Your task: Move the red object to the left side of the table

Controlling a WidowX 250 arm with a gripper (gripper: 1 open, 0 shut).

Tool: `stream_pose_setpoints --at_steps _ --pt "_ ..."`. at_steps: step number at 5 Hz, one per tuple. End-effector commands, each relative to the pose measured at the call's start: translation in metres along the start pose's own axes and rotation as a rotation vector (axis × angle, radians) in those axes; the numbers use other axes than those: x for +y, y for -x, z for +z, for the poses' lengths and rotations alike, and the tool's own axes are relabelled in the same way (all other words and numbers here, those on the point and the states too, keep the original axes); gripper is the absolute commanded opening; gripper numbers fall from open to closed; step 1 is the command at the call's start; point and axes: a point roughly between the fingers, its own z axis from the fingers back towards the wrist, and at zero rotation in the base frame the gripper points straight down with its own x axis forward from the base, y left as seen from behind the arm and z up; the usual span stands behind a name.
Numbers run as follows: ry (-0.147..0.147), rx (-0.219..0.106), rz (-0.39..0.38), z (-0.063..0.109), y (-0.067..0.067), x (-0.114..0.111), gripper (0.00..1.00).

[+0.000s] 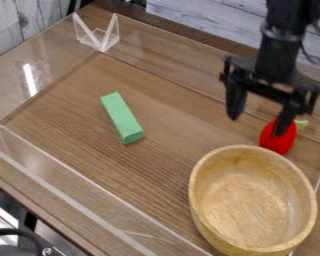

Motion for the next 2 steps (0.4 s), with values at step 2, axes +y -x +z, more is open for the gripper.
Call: stream_pose_setpoints --at_steps 2 --pt "0.012 -0.11 -0.096 -0.024 -0.017 -0.01 1.0"
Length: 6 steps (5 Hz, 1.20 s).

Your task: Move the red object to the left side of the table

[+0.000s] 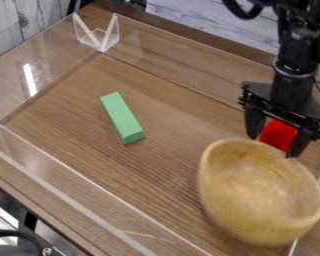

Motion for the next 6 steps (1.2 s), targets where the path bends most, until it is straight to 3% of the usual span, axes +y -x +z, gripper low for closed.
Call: stream_pose_setpoints --at_steps 1,2,4,6 --pt "-0.004 -0.037 -0.013 0.014 -0.009 -0.014 1.0" --pt "-0.018 -0.043 0.008 0.021 -0.015 -0.022 1.0" --pt "-0.043 -0.099 0.035 0.014 -0.018 -0.004 1.0" --pt "-0.045 -0.154 -0.03 0.016 -0.02 -0.004 1.0"
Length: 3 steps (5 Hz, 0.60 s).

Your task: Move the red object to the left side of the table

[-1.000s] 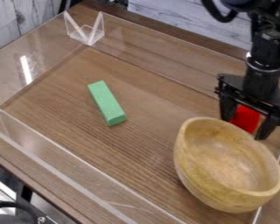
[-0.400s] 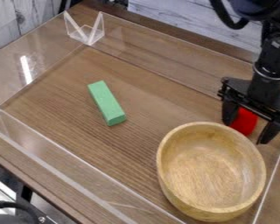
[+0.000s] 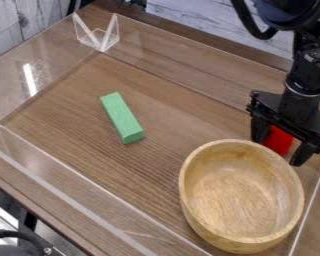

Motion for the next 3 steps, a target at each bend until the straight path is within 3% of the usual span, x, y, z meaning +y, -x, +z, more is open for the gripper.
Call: stream_pose_setpoints --at_steps 1,2,3 --pt "0.011 -0.095 -0.012 0.043 -0.014 -0.001 1.0" --pt "0.008 -0.12 -0.011 0.059 -0.021 -0.002 0.0" --pt "0.011 -0.122 -0.044 0.062 -0.021 -0.006 1.0"
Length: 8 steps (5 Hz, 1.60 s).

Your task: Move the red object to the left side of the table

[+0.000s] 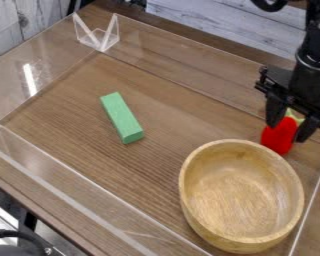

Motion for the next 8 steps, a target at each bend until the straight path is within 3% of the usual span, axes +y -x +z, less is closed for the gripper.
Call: stream_pose_setpoints --at_steps 1,3,5,6,7,8 --pt "0.026 -0.098 -0.039 0.03 -0.014 -0.005 1.0" --pt "0.018 -0.076 -0.044 -0.015 -0.006 -0.008 1.0" --pt "0.02 -0.118 -0.167 0.014 -0.009 0.003 1.0" --pt "0.019 -0.101 -0.129 0.004 -0.014 -0.003 1.0" --pt "0.016 -0.085 -0.09 -0.004 -0.019 -0.009 0.0" --pt "0.014 -0.114 -0.11 0.0 -0.015 -0.006 0.0"
